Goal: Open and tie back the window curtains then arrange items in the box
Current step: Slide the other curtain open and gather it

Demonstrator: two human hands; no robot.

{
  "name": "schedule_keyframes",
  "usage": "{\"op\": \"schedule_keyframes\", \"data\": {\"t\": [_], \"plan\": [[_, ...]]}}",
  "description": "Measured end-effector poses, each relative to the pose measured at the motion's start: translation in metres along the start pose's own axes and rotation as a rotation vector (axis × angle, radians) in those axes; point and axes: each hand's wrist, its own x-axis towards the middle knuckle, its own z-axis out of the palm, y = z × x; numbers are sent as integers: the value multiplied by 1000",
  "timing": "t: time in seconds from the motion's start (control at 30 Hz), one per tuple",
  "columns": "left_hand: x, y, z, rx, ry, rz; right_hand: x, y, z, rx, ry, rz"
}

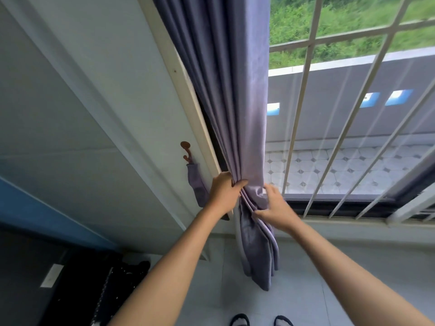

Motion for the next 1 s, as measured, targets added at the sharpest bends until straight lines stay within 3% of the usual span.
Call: {"op": "schedule_keyframes", "data": {"t": [0.13,0.23,0.5,0.73,0.9,1.0], "plan": [[1,1,-2,9,-95,42,10,0,-44,174,-118,-6],[2,3,8,-14,-45,16,19,-12,-42,252,-151,-50],[-15,2,28,-35,227,29,6,-20,20,283,270,-125],[-8,-1,28,-19,329,-99,38,-31,29,170,231,-171],[-3,3,27,95,351,-100,20,-32,46,388,398,-87],[-14,11,38,103,412,-110,18,-32,53,380,448,-77]]}}
